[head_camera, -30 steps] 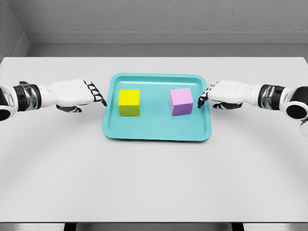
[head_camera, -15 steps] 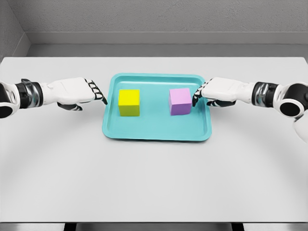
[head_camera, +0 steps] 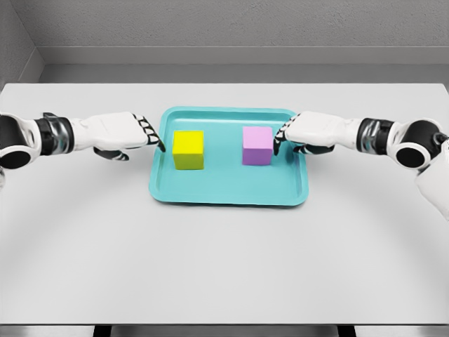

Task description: Push two cubes

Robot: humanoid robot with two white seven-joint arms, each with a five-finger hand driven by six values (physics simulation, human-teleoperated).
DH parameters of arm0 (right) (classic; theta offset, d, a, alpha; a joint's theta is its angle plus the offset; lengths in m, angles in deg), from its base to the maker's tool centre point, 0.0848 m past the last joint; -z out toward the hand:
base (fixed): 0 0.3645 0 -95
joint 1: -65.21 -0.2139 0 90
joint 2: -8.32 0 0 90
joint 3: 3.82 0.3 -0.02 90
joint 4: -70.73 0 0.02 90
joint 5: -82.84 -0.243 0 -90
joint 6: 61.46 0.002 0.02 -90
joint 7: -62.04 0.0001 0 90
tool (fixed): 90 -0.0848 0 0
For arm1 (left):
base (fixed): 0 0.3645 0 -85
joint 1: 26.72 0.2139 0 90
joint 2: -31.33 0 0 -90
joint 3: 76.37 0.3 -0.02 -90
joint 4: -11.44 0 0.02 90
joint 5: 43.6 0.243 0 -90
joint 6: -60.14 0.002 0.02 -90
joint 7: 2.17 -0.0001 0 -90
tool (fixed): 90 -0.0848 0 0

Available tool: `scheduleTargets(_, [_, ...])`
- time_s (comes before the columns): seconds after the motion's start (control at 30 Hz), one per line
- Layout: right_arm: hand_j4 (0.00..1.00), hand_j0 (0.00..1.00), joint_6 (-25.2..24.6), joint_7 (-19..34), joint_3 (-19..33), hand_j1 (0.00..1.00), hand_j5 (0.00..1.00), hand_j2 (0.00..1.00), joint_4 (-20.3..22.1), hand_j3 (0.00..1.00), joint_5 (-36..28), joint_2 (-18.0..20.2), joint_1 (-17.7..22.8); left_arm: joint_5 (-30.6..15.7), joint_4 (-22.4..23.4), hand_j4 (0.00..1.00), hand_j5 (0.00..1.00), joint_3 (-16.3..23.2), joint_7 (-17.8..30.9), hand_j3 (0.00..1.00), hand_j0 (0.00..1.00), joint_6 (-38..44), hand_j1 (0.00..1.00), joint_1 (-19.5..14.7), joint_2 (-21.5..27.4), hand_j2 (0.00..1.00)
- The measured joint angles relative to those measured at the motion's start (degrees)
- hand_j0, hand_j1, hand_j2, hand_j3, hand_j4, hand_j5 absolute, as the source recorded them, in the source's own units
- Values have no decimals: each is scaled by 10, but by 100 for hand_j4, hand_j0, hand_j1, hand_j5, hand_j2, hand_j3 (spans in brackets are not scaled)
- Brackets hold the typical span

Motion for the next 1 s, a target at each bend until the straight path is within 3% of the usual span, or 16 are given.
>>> scheduleTargets(1.0, [59, 59, -5, -2, -5, 59, 59, 59, -50, 59, 28, -39, -33, -1, -2, 79, 79, -3, 33, 79, 79, 0, 79, -9, -39, 79])
